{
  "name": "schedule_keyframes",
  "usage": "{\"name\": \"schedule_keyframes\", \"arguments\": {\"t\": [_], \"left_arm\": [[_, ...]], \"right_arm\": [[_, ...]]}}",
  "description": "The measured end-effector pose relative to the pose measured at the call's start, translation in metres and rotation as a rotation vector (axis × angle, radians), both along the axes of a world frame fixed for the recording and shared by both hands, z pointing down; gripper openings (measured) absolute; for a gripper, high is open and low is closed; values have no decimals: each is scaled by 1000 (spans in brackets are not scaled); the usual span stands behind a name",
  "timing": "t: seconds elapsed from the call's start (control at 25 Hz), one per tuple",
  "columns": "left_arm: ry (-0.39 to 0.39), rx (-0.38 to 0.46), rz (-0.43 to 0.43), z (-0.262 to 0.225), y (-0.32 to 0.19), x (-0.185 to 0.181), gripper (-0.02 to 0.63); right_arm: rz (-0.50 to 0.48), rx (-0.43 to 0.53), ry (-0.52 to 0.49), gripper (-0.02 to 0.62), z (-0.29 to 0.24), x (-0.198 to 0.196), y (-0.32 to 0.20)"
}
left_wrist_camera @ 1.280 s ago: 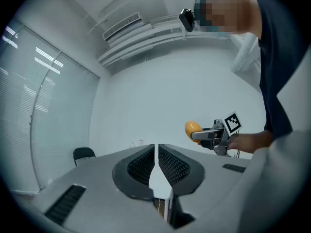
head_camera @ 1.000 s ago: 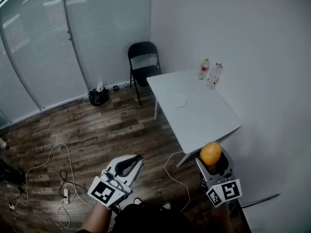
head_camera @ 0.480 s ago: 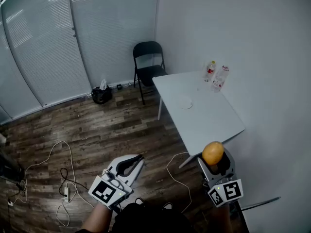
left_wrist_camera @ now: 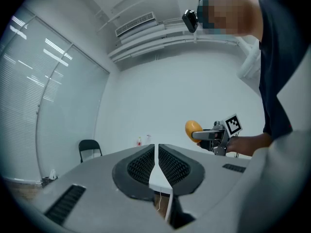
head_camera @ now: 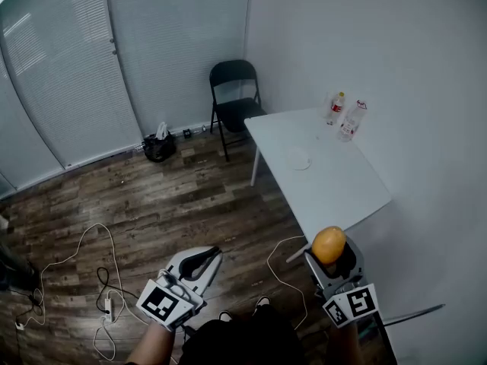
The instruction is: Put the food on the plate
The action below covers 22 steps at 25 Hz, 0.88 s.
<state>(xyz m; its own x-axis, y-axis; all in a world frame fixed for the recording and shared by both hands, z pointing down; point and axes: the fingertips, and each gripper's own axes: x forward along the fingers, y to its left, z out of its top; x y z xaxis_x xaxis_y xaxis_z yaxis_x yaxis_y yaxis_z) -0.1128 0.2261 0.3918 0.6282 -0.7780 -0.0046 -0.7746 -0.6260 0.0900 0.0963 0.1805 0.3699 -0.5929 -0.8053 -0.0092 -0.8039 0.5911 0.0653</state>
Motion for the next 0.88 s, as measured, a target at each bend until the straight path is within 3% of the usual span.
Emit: {"name": "schedule_keyframes", "arguments": {"t": [0.2, 0.48, 0.88], "left_arm": [[-2, -2, -1, 2, -31, -5, 43], [-26, -13, -25, 2, -108, 1, 43], [-55, -1, -60, -14, -226, 41, 41]], "right_arm": [[-3, -15, -27, 374, 2, -2, -32], [-13, -21, -72, 374, 5, 7, -123], [-16, -26, -94, 374, 2, 57, -242]]}}
